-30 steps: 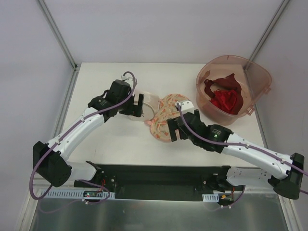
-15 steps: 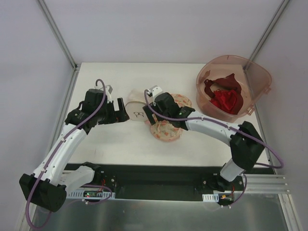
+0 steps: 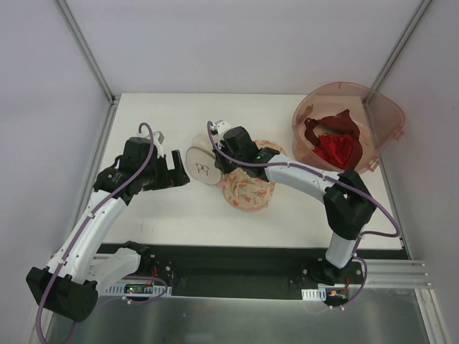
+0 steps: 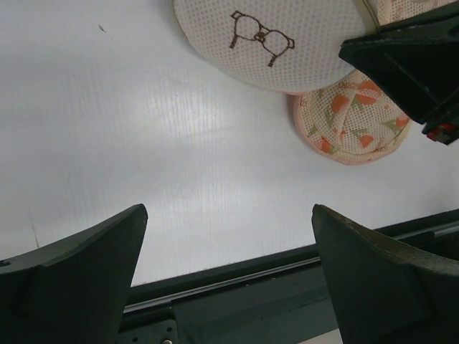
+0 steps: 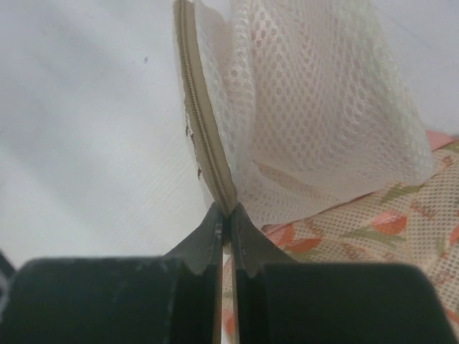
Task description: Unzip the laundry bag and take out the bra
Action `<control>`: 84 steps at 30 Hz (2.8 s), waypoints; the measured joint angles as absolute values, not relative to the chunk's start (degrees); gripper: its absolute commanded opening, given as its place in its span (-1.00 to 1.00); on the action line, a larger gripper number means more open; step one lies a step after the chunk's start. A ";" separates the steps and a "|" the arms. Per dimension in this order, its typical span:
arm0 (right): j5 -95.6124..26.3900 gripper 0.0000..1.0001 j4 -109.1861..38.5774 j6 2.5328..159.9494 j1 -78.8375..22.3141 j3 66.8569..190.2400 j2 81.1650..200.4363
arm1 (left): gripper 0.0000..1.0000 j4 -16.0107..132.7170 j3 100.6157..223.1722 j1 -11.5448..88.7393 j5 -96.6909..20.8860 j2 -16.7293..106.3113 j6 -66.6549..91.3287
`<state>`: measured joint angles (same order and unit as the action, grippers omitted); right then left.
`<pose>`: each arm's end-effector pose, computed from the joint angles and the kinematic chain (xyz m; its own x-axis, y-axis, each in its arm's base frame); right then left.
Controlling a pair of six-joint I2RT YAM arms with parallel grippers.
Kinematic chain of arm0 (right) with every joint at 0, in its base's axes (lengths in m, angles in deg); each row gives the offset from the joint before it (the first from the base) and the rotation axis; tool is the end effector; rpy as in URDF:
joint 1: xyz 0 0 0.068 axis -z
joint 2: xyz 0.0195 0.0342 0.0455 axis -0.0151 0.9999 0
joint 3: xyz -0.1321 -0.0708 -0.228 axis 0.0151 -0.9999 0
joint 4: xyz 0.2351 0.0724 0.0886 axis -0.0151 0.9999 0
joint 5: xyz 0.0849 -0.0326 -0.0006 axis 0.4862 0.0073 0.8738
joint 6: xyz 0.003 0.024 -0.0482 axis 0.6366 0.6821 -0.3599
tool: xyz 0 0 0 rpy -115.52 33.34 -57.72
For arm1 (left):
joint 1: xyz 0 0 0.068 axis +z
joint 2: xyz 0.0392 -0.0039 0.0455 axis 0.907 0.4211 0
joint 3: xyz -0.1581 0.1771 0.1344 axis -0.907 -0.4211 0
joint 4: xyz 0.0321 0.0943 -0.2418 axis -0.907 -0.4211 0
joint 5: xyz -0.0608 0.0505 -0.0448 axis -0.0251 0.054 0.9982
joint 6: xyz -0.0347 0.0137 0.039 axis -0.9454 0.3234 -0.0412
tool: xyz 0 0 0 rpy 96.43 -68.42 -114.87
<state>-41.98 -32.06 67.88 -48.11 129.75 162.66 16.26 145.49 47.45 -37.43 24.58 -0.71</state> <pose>0.2759 0.3175 0.2622 -0.2392 -0.4485 -0.8612 -0.7896 0.6060 -0.0964 0.1871 -0.0652 0.3233 -0.7215 -0.2028 -0.6621 0.1217 0.9041 -0.4095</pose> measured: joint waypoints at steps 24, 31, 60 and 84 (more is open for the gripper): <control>-6.85 -0.98 -28.06 94.39 -43.23 132.55 148.58 | 0.86 21.60 140.60 62.09 -15.82 15.58 -3.90; -6.24 -0.98 -30.36 97.39 -43.25 130.52 147.38 | 0.98 30.27 128.77 62.97 -4.58 13.22 -11.09; -16.58 -0.98 -31.82 106.09 -42.71 126.19 145.69 | 0.73 53.77 117.47 73.11 -0.84 9.53 -23.26; -11.58 0.50 -36.81 111.07 -42.20 126.95 150.39 | -1.00 84.50 109.43 76.45 12.03 17.18 -41.49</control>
